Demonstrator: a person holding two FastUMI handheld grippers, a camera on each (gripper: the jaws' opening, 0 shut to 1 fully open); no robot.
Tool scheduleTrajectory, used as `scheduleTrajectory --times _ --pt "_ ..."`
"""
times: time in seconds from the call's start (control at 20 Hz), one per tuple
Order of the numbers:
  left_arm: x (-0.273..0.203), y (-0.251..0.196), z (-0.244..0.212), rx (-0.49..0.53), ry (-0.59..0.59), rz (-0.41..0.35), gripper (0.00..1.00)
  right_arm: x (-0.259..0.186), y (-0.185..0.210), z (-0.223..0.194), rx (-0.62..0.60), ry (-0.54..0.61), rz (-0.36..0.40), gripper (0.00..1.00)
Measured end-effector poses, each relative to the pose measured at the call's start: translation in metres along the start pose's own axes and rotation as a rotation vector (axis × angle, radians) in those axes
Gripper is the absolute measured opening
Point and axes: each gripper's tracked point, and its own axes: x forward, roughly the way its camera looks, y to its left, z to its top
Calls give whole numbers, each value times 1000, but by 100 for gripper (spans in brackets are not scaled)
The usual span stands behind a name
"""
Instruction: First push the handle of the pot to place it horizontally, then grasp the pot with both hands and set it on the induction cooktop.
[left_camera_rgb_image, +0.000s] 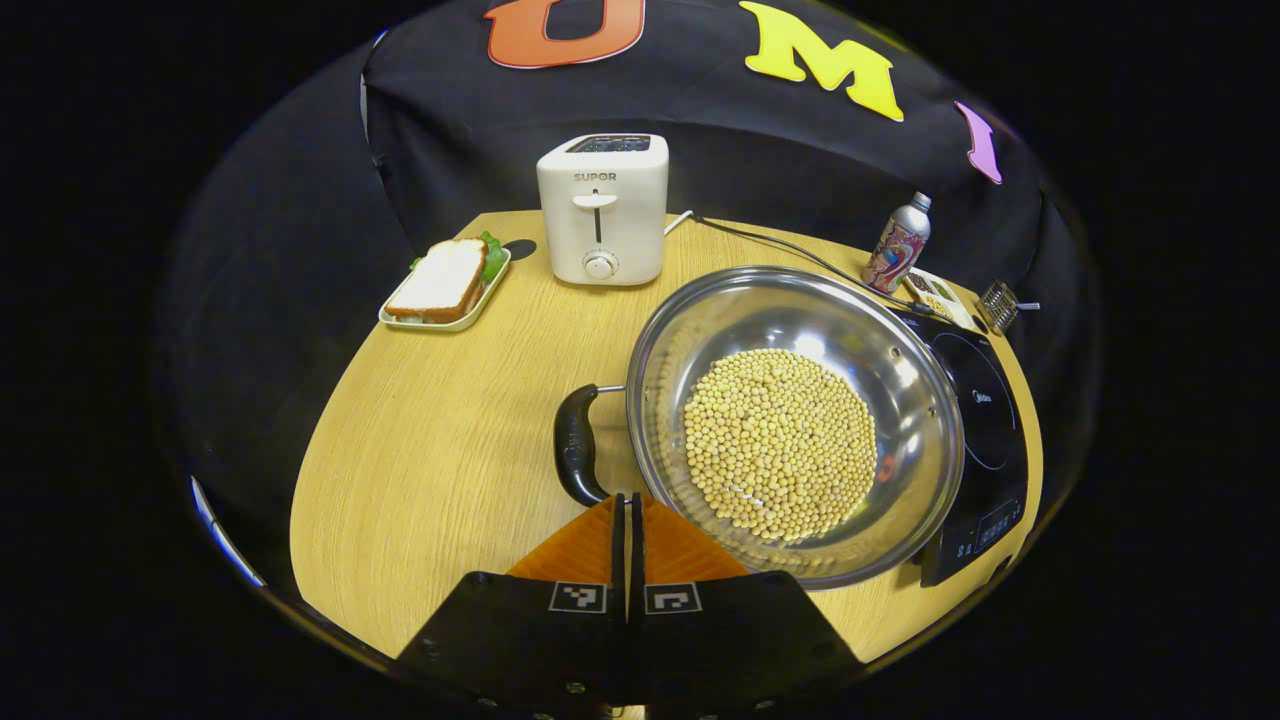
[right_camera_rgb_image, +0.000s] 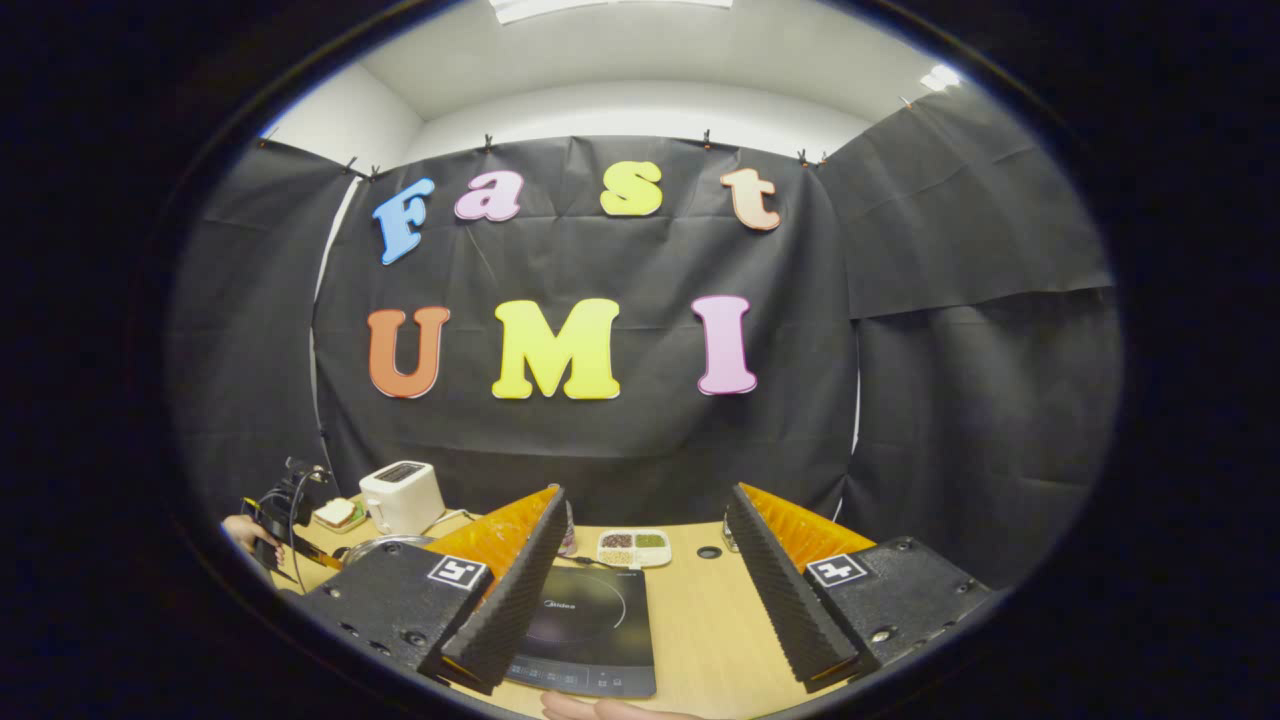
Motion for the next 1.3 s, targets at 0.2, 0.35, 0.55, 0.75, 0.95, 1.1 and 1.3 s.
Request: scheduleTrajectory --times 0.2,0.35,0.55,0.75,0.95,1.1,1.3 --pt "4 5 9 -8 7 8 11 11 13 -11 10 26 30 97" --pt "6 6 14 -24 16 -6 10 19 19 -21 2 51 30 97" --pt "6 7 18 -49 15 -31 0 28 27 -37 -20 83 29 97" --pt "0 20 20 -26 -11 24 0 38 39 -55 -15 111 28 97" --pt "-18 5 29 -35 -74 -34 0 51 68 -91 -13 169 59 97" --pt "-27 -5 36 -14 -130 -55 42 65 98 -133 -4 250 99 97" --pt "-22 -2 37 3 -147 -29 98 87 140 -180 -28 337 157 98"
